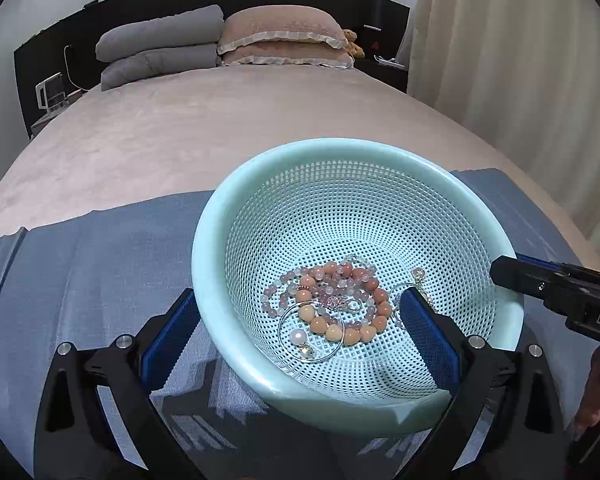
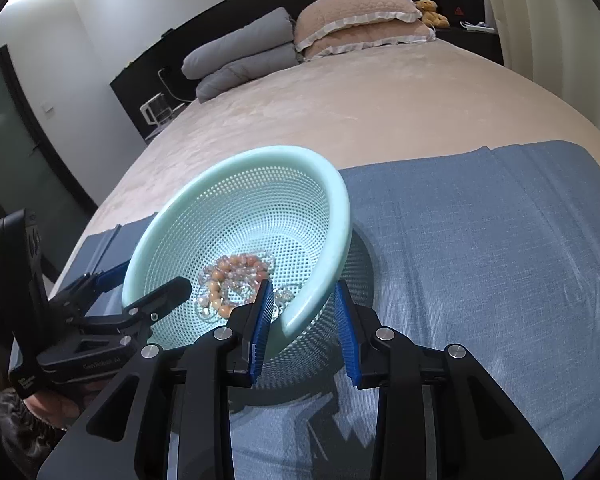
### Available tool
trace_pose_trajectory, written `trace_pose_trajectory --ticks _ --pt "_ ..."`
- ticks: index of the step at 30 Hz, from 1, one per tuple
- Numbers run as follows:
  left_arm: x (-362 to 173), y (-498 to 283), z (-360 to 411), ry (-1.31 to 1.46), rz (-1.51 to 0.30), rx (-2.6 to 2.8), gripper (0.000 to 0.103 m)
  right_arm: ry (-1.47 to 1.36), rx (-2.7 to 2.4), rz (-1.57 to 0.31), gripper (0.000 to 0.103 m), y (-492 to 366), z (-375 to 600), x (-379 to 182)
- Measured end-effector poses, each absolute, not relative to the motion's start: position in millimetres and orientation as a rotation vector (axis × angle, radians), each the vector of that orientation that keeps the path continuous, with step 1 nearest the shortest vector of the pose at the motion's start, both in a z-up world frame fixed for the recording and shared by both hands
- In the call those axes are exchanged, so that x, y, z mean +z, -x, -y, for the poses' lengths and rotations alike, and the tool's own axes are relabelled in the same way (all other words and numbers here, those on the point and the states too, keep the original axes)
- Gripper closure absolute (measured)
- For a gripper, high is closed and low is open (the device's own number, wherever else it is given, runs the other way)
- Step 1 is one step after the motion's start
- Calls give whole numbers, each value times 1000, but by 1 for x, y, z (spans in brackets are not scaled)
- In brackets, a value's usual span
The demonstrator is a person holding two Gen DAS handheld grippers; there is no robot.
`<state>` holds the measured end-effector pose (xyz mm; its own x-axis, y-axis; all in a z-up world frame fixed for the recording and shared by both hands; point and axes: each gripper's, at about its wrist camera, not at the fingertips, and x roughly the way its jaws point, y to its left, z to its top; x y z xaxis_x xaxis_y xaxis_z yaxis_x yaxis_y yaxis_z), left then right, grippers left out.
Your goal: Organize jewelry
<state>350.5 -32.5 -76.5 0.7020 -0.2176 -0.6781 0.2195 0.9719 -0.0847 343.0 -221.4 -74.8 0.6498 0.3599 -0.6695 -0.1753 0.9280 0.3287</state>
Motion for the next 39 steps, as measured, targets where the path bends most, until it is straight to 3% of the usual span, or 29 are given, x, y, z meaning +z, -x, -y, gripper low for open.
trace_pose_trajectory --ticks 16,33,39 --pt "-23 -248 0 -17 -710 -182 6 -227 405 -780 74 -253 186 -32" --pt "-76 -230 -17 -37 -791 -117 6 -176 414 -885 74 -247 160 -76" --pt "-63 -218 -20 -65 -721 -94 6 -156 415 -846 71 -239 162 -70"
